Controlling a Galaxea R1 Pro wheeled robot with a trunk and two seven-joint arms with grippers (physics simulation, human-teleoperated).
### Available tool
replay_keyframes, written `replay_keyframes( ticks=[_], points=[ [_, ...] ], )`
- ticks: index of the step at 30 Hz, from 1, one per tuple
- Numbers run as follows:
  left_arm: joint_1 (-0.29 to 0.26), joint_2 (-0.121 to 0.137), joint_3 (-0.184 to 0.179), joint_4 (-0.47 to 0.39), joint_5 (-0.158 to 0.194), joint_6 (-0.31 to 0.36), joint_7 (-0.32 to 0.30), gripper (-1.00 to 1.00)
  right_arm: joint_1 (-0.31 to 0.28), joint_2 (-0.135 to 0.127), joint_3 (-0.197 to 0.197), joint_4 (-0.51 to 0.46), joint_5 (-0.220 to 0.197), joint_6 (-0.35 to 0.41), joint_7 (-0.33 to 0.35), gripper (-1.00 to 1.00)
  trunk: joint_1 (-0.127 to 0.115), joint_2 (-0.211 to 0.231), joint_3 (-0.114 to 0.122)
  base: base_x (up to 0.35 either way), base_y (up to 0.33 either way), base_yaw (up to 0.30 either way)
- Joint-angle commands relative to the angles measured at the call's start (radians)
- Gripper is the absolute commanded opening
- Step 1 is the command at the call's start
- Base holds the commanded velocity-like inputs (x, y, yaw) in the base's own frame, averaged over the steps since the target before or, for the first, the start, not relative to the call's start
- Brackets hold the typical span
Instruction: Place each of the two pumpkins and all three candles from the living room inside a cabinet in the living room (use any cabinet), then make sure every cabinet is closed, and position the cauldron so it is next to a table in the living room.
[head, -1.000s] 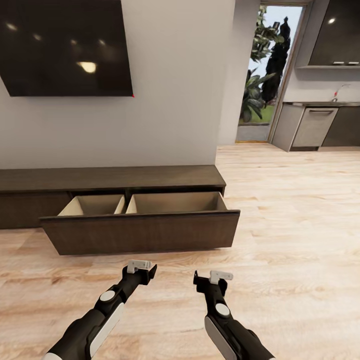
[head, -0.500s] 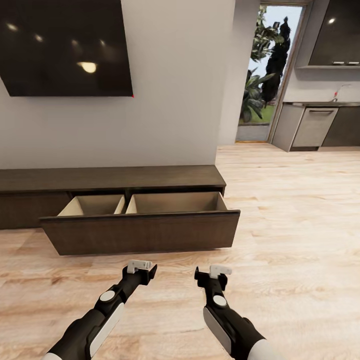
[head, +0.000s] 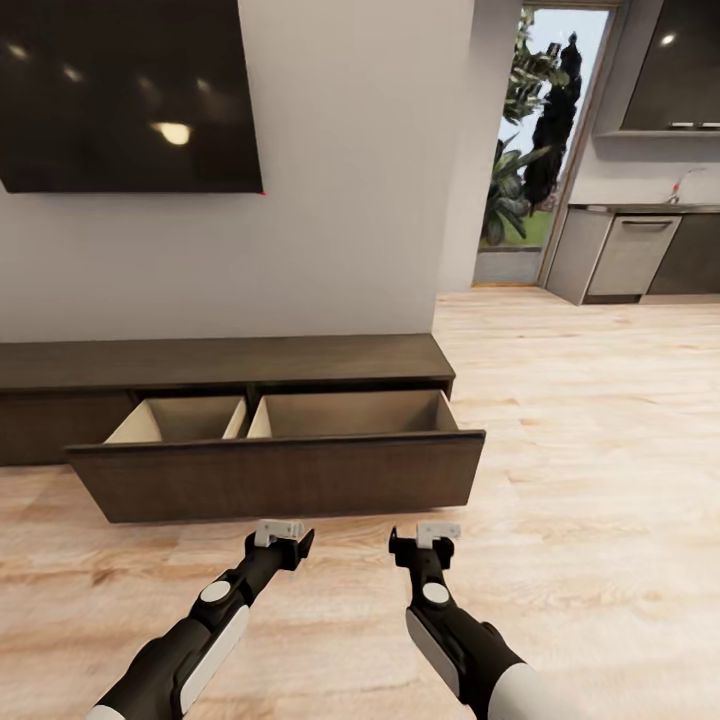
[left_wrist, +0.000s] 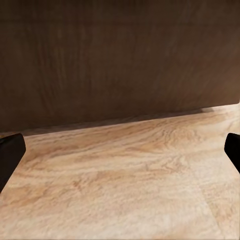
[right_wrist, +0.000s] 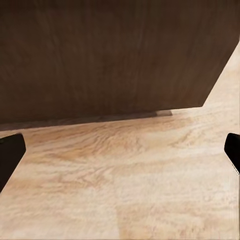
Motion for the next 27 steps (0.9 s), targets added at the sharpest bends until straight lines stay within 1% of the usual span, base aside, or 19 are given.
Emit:
replay_keyframes(
  ticks=[1, 6, 10, 16, 22, 24, 25, 27],
  points=[
    [-0.001, 0.000, -0.004, -0.002, 0.010, 0.004, 0.005, 1.00, -0.001, 0.000, 0.008, 0.001, 0.000, -0.006, -0.006, 1.00, 0.000, 0.000, -0.001, 0.059, 0.000, 0.000],
    [-0.001, -0.001, -0.003, -0.001, 0.009, 0.008, 0.005, 1.00, -0.002, 0.000, 0.010, 0.001, 0.014, -0.007, -0.006, 1.00, 0.000, 0.000, -0.001, 0.042, 0.000, 0.000],
    [-0.001, -0.003, 0.001, 0.015, 0.011, 0.012, 0.005, 1.00, -0.002, 0.000, 0.016, 0.001, 0.018, -0.007, -0.005, 1.00, 0.000, 0.000, -0.001, 0.169, 0.000, 0.000],
    [-0.001, -0.005, 0.045, 0.084, 0.032, 0.011, -0.002, 1.00, -0.002, -0.001, 0.033, 0.004, 0.019, -0.008, -0.004, 1.00, 0.000, 0.000, -0.001, 0.163, 0.000, 0.000],
    [-0.001, -0.007, 0.056, 0.097, 0.036, 0.009, 0.005, 1.00, -0.002, -0.001, 0.053, 0.004, 0.019, -0.009, -0.003, 1.00, 0.000, 0.000, -0.001, 0.028, 0.000, 0.000],
    [-0.001, -0.008, 0.057, 0.098, 0.036, 0.007, 0.008, 1.00, -0.002, -0.002, 0.056, 0.004, 0.018, -0.020, 0.000, 1.00, 0.000, 0.000, -0.001, 0.008, 0.000, 0.000],
    [-0.001, -0.009, 0.059, 0.099, 0.036, 0.006, 0.012, 1.00, -0.002, -0.002, 0.057, 0.005, 0.016, -0.040, 0.002, 1.00, 0.000, 0.000, -0.001, 0.004, 0.000, 0.000],
    [-0.001, -0.009, 0.060, 0.100, 0.036, 0.004, 0.034, 1.00, -0.002, -0.002, 0.058, 0.006, 0.015, -0.065, 0.005, 1.00, 0.000, 0.000, -0.001, 0.002, 0.000, 0.000]
  ],
)
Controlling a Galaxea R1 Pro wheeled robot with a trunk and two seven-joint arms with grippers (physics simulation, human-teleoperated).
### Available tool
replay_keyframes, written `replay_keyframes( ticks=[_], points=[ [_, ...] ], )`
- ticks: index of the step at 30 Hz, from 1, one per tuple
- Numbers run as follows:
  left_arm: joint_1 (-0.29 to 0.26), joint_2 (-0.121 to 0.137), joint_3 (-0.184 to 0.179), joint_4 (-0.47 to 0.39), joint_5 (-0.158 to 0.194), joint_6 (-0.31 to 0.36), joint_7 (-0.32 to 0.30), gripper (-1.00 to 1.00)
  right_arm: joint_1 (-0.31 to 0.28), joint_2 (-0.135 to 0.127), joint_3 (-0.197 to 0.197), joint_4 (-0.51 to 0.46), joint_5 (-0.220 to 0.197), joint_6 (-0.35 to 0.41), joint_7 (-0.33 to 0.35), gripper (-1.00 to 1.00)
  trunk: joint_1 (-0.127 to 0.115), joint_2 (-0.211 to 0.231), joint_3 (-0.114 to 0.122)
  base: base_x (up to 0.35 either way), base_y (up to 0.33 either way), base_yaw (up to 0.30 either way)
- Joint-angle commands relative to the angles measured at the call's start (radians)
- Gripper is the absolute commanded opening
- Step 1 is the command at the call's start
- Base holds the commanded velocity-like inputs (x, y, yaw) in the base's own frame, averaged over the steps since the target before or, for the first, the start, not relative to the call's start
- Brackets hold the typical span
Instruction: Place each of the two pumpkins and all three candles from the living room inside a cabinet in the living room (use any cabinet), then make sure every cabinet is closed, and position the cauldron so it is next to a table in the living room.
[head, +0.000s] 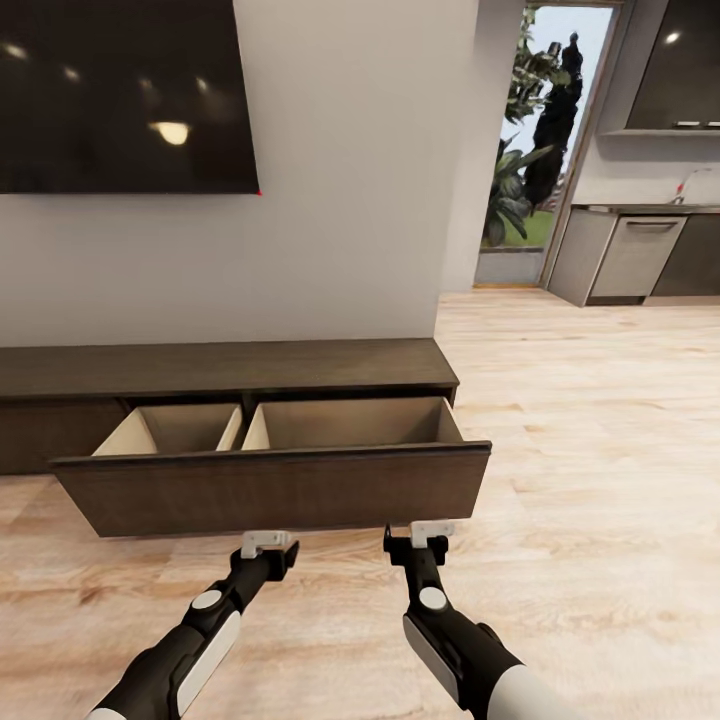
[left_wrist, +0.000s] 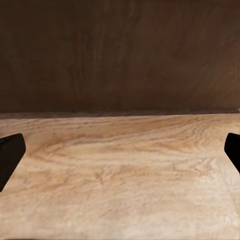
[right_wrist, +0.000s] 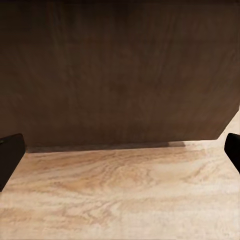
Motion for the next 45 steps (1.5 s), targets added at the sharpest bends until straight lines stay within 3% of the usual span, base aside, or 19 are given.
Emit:
replay_keyframes(
  ticks=[1, 5, 9, 16, 40, 45],
  points=[
    [-0.001, 0.001, -0.005, -0.002, 0.009, 0.002, 0.029, 1.00, -0.001, -0.001, 0.008, 0.002, -0.011, -0.016, -0.005, 1.00, 0.000, 0.000, -0.001, 0.001, 0.000, 0.000],
    [-0.001, 0.002, -0.004, -0.002, 0.010, -0.001, 0.081, 1.00, -0.001, -0.002, 0.008, 0.004, -0.013, -0.028, -0.004, 1.00, 0.000, 0.000, -0.001, 0.000, 0.000, 0.000],
    [-0.001, 0.002, -0.005, -0.002, 0.010, -0.002, 0.095, 1.00, -0.001, -0.002, 0.009, 0.005, -0.013, -0.031, 0.003, 1.00, 0.000, 0.000, -0.001, 0.013, 0.000, 0.000],
    [-0.001, 0.004, -0.008, -0.003, 0.008, -0.002, 0.092, 1.00, -0.001, -0.002, 0.001, 0.006, -0.020, -0.033, 0.095, 1.00, 0.000, 0.000, -0.001, 0.085, 0.000, 0.000],
    [-0.001, 0.007, -0.012, -0.014, 0.002, -0.002, 0.074, 1.00, -0.001, -0.003, -0.005, 0.028, -0.026, -0.031, 0.126, 1.00, 0.000, 0.000, -0.001, 0.050, 0.026, 0.000],
    [-0.001, 0.007, -0.012, -0.014, 0.001, -0.002, 0.074, 1.00, -0.001, -0.003, -0.015, 0.065, -0.029, -0.029, 0.197, 1.00, 0.000, 0.000, -0.001, 0.003, 0.002, 0.000]
  ],
)
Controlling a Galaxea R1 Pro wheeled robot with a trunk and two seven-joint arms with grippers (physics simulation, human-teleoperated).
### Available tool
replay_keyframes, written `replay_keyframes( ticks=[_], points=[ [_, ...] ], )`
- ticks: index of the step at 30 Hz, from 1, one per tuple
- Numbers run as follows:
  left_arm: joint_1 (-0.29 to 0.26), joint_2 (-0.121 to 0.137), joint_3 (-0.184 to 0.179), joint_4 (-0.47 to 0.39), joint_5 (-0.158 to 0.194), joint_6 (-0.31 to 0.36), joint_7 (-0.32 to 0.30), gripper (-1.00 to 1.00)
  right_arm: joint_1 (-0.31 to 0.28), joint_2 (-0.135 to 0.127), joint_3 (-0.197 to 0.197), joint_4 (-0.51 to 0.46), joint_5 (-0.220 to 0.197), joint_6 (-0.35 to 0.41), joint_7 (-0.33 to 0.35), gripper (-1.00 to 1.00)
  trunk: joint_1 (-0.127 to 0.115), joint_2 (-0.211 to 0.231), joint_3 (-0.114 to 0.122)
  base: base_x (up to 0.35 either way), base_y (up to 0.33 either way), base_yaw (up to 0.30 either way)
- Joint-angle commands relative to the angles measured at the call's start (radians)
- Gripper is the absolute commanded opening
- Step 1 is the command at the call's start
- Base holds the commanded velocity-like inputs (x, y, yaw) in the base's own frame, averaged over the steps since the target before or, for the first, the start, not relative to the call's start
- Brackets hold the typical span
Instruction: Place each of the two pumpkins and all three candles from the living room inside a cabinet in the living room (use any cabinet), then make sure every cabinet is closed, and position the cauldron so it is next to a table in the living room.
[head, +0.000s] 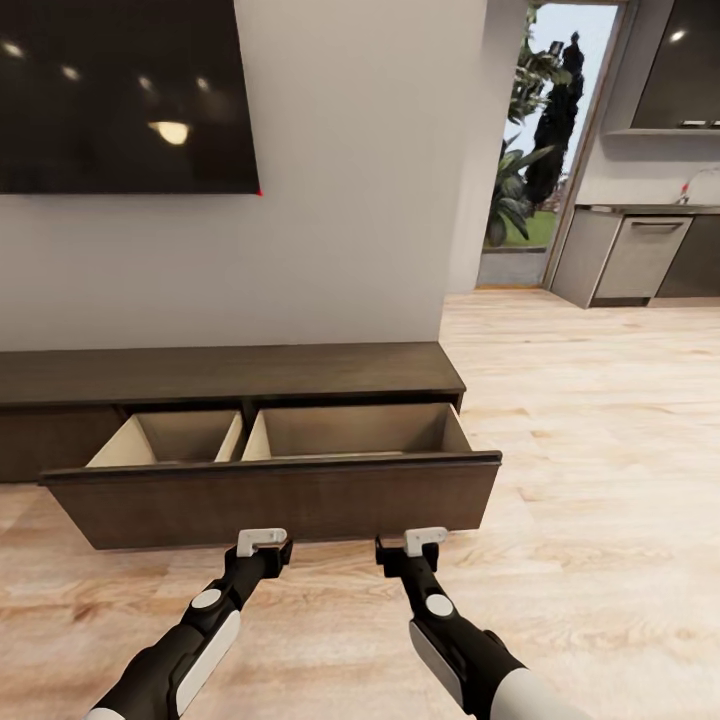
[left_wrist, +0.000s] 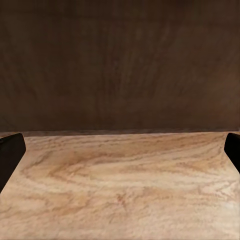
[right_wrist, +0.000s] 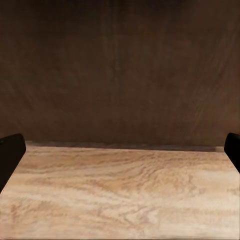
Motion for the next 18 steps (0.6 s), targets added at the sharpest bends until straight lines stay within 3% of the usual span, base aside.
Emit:
replay_keyframes(
  ticks=[1, 7, 18],
  points=[
    [-0.001, 0.002, -0.006, -0.002, 0.009, 0.003, 0.009, 1.00, -0.001, -0.001, 0.003, 0.003, -0.011, -0.005, 0.003, 1.00, 0.000, 0.000, -0.001, 0.006, 0.001, 0.000],
    [-0.001, 0.002, -0.006, 0.000, 0.009, 0.003, 0.009, 1.00, -0.001, 0.000, -0.046, 0.011, -0.010, 0.001, 0.039, 1.00, 0.000, 0.000, -0.001, 0.114, 0.046, 0.000],
    [-0.001, 0.001, -0.007, 0.000, 0.009, 0.003, 0.010, 1.00, -0.001, 0.000, -0.055, 0.012, -0.010, 0.003, 0.044, 1.00, 0.000, 0.000, -0.001, 0.132, 0.010, 0.000]
  ],
)
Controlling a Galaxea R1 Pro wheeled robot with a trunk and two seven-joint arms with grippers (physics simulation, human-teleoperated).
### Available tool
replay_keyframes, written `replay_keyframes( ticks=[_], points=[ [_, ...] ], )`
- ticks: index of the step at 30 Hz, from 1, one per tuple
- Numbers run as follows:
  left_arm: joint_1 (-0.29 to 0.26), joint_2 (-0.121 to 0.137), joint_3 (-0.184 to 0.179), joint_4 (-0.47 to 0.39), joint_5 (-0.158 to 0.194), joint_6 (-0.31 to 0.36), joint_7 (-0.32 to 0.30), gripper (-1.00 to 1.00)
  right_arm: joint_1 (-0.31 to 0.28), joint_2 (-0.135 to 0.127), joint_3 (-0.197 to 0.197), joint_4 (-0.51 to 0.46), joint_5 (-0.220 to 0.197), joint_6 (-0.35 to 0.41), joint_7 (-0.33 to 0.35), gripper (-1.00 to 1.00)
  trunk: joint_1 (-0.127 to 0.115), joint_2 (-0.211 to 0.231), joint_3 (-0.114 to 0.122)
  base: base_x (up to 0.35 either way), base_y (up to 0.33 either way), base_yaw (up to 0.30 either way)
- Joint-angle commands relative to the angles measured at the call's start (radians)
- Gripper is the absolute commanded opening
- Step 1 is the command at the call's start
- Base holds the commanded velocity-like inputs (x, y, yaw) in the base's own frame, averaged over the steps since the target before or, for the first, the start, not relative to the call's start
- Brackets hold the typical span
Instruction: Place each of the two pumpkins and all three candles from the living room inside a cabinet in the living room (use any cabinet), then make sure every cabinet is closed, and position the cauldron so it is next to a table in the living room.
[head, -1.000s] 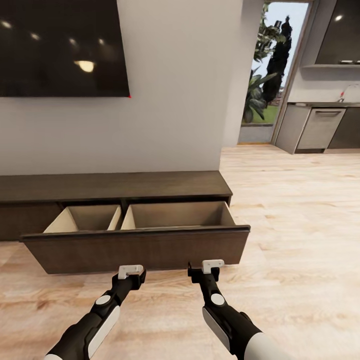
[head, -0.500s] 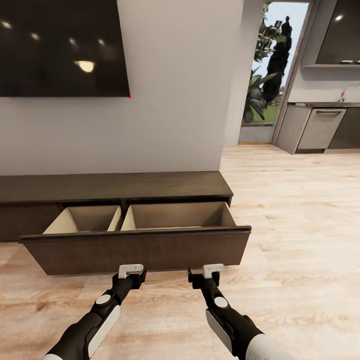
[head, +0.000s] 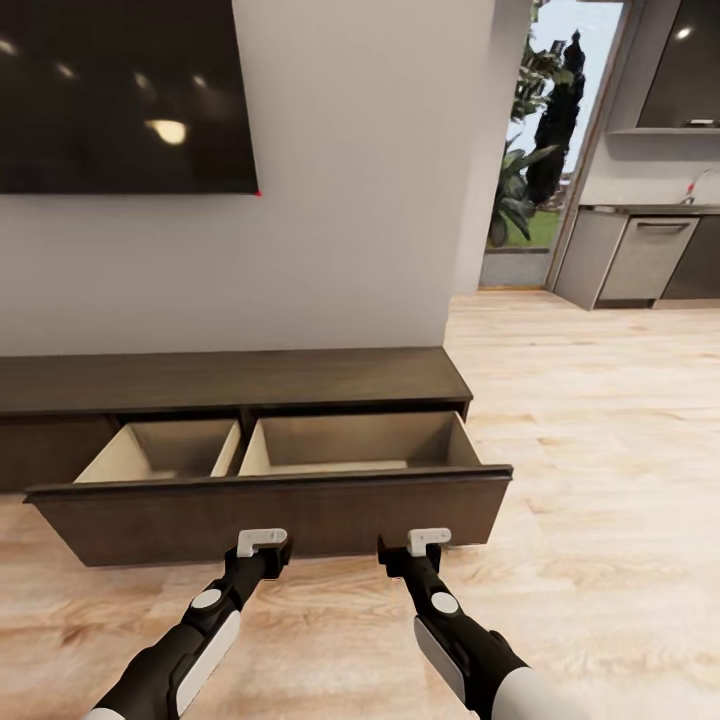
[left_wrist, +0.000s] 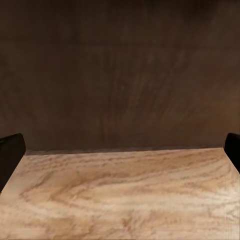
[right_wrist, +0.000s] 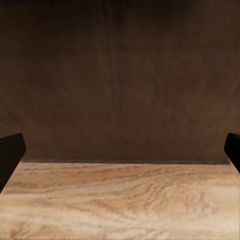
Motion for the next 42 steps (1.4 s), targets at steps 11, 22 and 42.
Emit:
replay_keyframes(
  ticks=[11, 22, 42],
  points=[
    [-0.001, 0.002, -0.006, -0.002, 0.009, 0.003, 0.009, 1.00, -0.001, -0.001, 0.008, 0.001, -0.010, -0.005, -0.007, 1.00, 0.000, 0.000, -0.001, 0.192, 0.000, 0.000],
    [-0.001, 0.002, -0.006, -0.003, 0.009, 0.003, 0.009, 1.00, -0.001, -0.001, 0.008, 0.001, -0.010, -0.006, -0.007, 1.00, 0.000, 0.000, -0.001, 0.092, 0.000, 0.000],
    [-0.001, 0.002, -0.006, -0.006, 0.010, 0.005, 0.006, 1.00, -0.001, -0.001, 0.008, 0.001, -0.010, -0.006, -0.007, 1.00, 0.003, -0.002, -0.028, 0.006, 0.000, 0.000]
  ],
)
